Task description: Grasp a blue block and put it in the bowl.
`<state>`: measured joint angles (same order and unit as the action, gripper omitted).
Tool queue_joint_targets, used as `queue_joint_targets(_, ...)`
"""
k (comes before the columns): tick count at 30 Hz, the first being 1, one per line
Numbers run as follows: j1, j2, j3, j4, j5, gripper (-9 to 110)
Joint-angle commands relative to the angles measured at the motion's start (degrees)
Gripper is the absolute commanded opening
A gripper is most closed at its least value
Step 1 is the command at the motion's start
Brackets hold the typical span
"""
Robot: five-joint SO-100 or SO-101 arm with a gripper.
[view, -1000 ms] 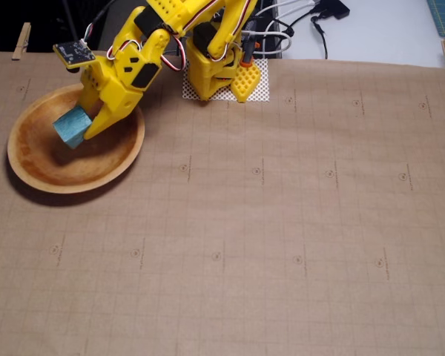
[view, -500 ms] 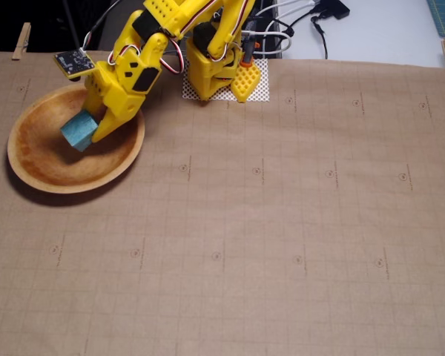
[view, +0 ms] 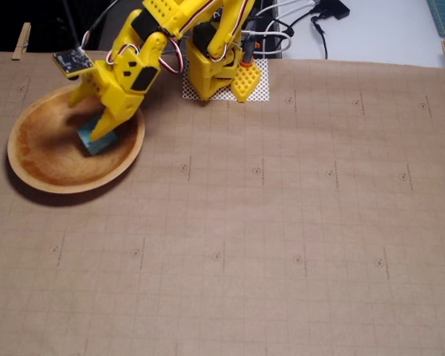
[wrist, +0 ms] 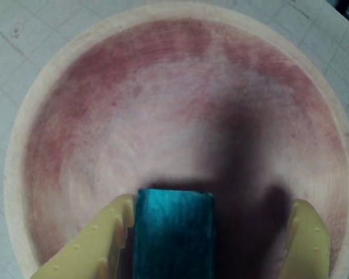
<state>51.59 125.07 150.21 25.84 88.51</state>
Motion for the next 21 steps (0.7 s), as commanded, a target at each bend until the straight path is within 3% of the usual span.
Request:
queue_joint_targets(1, -2.3, 3.2, -6.9, 3.4, -0.5, 32)
queue_joint_targets(10, -9.8, 15.0, -12.8, 13.4, 0.5, 32)
queue_joint_targets(21, -34.9, 15.6, -19.4, 13.4, 5.8, 31)
